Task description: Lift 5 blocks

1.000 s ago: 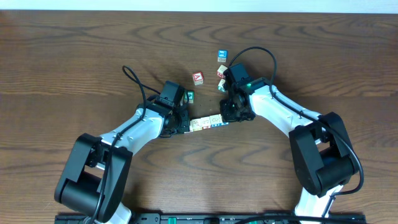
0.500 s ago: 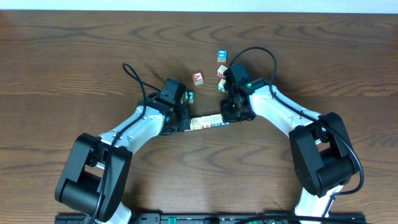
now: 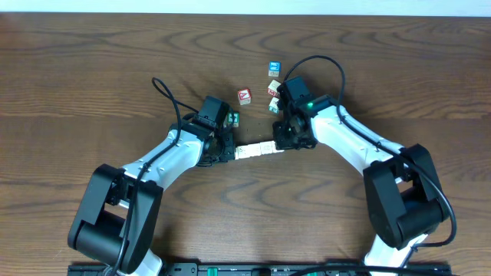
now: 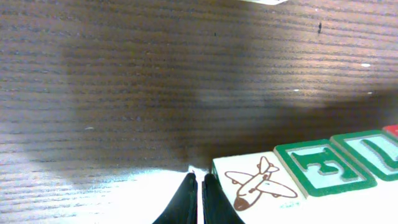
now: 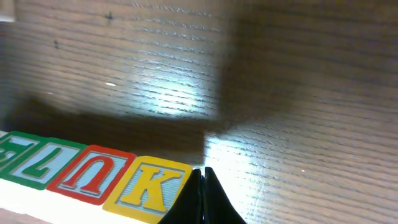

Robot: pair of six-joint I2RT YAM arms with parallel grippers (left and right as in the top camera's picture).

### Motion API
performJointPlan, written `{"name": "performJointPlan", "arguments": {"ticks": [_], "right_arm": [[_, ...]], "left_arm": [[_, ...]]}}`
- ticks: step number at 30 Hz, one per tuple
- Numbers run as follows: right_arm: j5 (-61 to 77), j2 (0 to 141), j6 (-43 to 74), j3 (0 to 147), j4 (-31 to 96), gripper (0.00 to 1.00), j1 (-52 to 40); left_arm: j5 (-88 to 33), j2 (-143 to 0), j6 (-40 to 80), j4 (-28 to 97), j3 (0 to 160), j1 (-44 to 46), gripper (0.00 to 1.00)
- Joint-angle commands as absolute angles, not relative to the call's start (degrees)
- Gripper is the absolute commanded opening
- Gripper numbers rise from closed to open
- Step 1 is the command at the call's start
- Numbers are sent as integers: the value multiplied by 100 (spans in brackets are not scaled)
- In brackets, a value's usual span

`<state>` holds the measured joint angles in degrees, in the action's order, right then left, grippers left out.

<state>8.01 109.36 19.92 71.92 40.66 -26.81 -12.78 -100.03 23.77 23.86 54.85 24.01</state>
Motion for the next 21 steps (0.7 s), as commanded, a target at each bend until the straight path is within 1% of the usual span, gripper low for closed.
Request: {"name": "performJointPlan", "arguments": {"ticks": [1,10,16,21], "right_arm": [[1994,10672,1966,7242,3948,1,-3048],[1979,10672,1968,7242,3981,1,-3065],[1925,10672,1970,7242,3966,1,-3234],[1785,10672,2147,7242,3964,1,-3299]], "left_arm": [[-2139,-9942,2303,2248,5843,2672,7],[-2134,-9738,2303,2246,5843,2672,7],[-2137,-9730,2303,2244,5843,2672,7],[-2137,-9730,2305,2248,5843,2672,7]]}}
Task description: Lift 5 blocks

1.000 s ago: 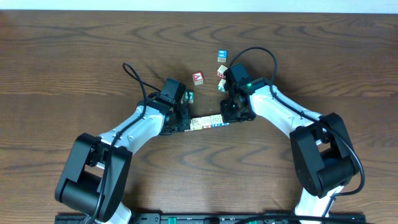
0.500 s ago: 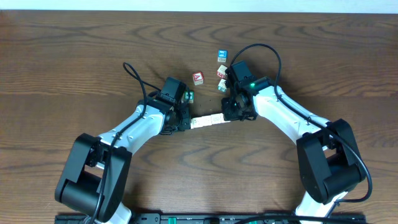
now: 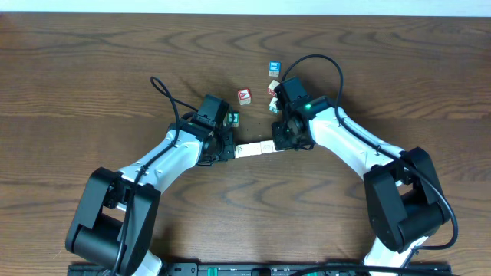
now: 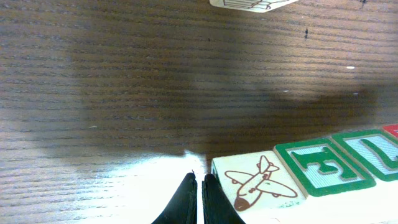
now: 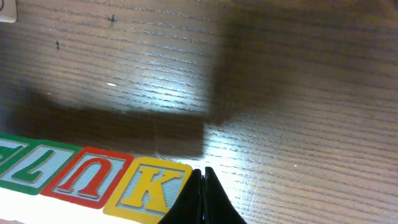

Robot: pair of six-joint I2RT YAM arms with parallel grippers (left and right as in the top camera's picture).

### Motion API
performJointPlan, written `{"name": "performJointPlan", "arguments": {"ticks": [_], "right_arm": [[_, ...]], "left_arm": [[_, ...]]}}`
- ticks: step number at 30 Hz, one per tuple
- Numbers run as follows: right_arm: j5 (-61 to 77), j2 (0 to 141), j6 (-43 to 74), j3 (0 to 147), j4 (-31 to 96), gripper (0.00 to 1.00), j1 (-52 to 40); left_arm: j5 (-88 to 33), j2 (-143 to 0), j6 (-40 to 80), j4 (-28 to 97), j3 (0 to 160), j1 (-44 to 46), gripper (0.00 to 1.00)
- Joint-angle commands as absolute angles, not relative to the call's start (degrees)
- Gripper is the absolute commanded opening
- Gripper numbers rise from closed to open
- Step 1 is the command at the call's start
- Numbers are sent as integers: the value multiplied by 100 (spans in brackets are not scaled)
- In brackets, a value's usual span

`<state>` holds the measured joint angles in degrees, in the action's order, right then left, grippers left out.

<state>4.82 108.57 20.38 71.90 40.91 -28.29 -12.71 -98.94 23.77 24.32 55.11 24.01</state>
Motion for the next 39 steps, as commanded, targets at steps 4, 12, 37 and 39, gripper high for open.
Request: {"name": "performJointPlan", "arguments": {"ticks": [4,12,37,39], "right_arm": [[1785,10672,2185,7242,3964,1,-3301],[1787,10672,2226,7242,3966,1,-3301],[1896,10672,2250,7271,3990,1,-3301],[1916,10672,2252,7295,3990,1,-3301]], "left_arm": [[-2139,-9730,2305,2248,5843,2672,7],[-2141,-9717,2324,2248,5843,2672,7],[-2141,-9454,2414,2309,5848,2679,7],[-2137,-9454,2412,2309,5848,2700,7]]}}
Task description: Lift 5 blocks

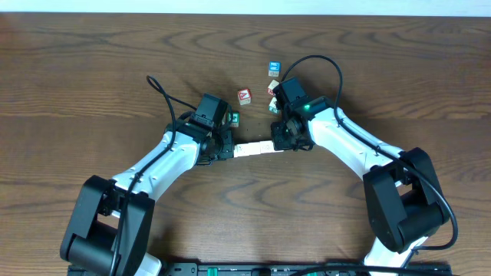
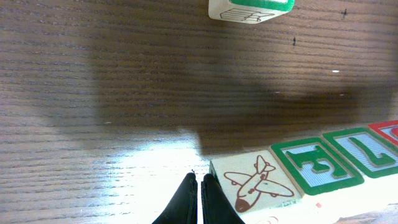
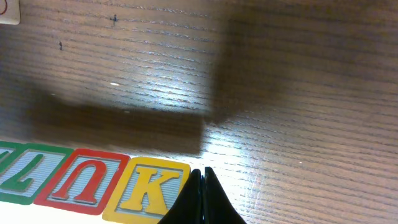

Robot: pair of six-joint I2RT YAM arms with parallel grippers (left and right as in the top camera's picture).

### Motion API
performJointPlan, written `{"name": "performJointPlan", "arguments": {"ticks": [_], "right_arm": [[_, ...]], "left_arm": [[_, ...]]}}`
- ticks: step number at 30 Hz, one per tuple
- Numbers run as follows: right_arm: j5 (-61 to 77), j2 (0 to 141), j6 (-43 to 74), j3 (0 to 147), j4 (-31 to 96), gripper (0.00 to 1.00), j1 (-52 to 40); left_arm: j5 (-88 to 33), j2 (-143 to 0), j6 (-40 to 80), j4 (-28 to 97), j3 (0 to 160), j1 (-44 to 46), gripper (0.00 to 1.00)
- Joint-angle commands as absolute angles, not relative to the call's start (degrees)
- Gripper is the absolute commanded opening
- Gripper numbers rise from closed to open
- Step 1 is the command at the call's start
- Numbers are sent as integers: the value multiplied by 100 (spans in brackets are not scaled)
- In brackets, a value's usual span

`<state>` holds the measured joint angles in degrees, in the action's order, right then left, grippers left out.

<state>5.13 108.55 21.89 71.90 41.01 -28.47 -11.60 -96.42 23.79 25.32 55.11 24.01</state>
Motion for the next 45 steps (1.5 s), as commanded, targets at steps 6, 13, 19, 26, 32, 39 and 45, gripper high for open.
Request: {"name": "performJointPlan", "arguments": {"ticks": [6,13,19,26,32,39,45], "right_arm": [[2001,10672,2303,7312,4075,1,-3301],[2084,10672,2401,7314,4228,1,-3301],[2215,10672,2445,7314,4228,1,-3301],[2300,10672,2486,7319,4265,1,-3301],[2300,10672,2486,7349,4265,1,-3301],[2300,10669,2486,7472,4313,1,-3301],[2300,10669,2486,7540,4355,1,-3301]], "left_arm": [[-2075,-9454,2412,2311,5848,2834,7],[-2025,-9452,2438,2311,5848,2882,7],[-2027,-9452,2506,2311,5848,2882,7],[-2027,-9448,2543,2311,5848,2882,7],[-2027,-9448,2543,2311,5848,2882,7],[-2027,-9448,2543,2311,5929,2882,7],[-2029,-9448,2563,2353,6005,2882,7]]}}
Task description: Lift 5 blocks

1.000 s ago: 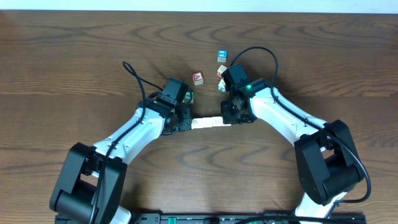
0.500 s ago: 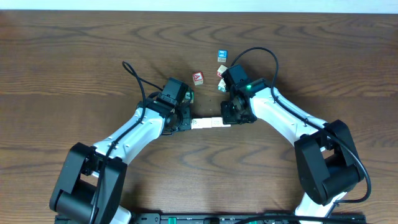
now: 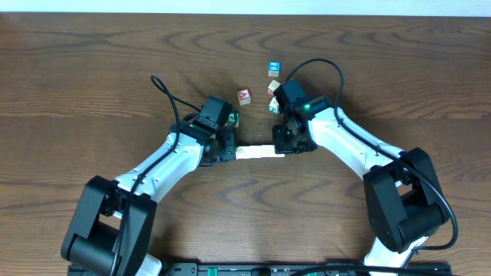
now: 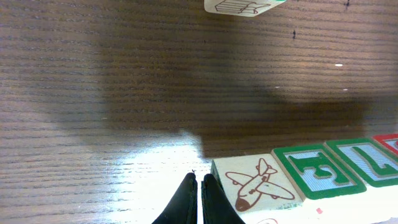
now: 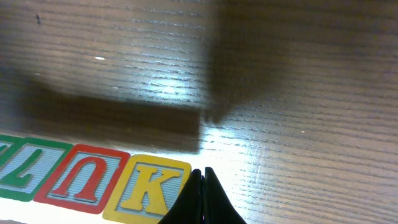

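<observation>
A row of letter blocks (image 3: pixel 259 152) hangs just above the table, squeezed end to end between the two grippers. Its shadow lies apart from it on the wood. My left gripper (image 4: pixel 199 178) is shut, its fingers side-on against the airplane block (image 4: pixel 255 182); a green E block (image 4: pixel 317 172) follows. My right gripper (image 5: pixel 202 172) is shut against the yellow K block (image 5: pixel 149 186), beside a red U block (image 5: pixel 84 178) and a green block (image 5: pixel 25 165). Overhead, the left gripper (image 3: pixel 229 151) and right gripper (image 3: pixel 286 146) flank the row.
Loose blocks lie beyond the row: a red one (image 3: pixel 244 96), a blue one (image 3: pixel 273 68), one more (image 3: pixel 272 86) by the right arm, and a green one (image 3: pixel 234 119) by the left arm. One loose block (image 4: pixel 239 5) shows at the left wrist view's top edge.
The row and both grippers have shifted slightly right and toward the near edge in the overhead view. The loose block has slid further toward the top of the left wrist view. Both grippers stay shut.
At first the row lay pinched between the shut grippers with its shadow touching it. At the following moments the shadow stood further away from the blocks, showing the row off the wood. Now it hangs clamped, a little nearer the front.
</observation>
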Robot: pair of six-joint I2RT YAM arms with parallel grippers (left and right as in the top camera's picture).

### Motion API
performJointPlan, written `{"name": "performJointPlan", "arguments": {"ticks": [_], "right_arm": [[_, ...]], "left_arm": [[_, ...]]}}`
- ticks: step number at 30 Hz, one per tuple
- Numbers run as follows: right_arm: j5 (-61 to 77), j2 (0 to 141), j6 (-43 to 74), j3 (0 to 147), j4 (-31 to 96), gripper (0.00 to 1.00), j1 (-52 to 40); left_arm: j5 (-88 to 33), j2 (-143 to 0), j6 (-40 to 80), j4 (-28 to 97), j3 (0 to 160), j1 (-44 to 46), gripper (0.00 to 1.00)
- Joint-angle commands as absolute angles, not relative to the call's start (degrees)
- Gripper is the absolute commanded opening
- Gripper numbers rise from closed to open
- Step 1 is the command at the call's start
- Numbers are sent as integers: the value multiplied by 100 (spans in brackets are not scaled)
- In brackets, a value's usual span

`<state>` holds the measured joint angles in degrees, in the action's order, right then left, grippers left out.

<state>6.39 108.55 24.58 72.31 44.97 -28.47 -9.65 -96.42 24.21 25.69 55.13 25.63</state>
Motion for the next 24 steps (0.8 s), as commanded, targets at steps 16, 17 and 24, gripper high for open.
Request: {"name": "performJointPlan", "arguments": {"ticks": [16,17,24], "right_arm": [[2300,10669,2484,7620,4504,1,-3299],[2300,10669,2486,7620,4508,1,-3299],[2300,10608,2486,7634,4530,1,-3299]], "left_arm": [[-2027,-9306,2587,2379,6016,2886,7],[-2027,-9277,2585,2379,6016,2886,7],[-2027,-9225,2609,2379,6020,2886,7]]}}
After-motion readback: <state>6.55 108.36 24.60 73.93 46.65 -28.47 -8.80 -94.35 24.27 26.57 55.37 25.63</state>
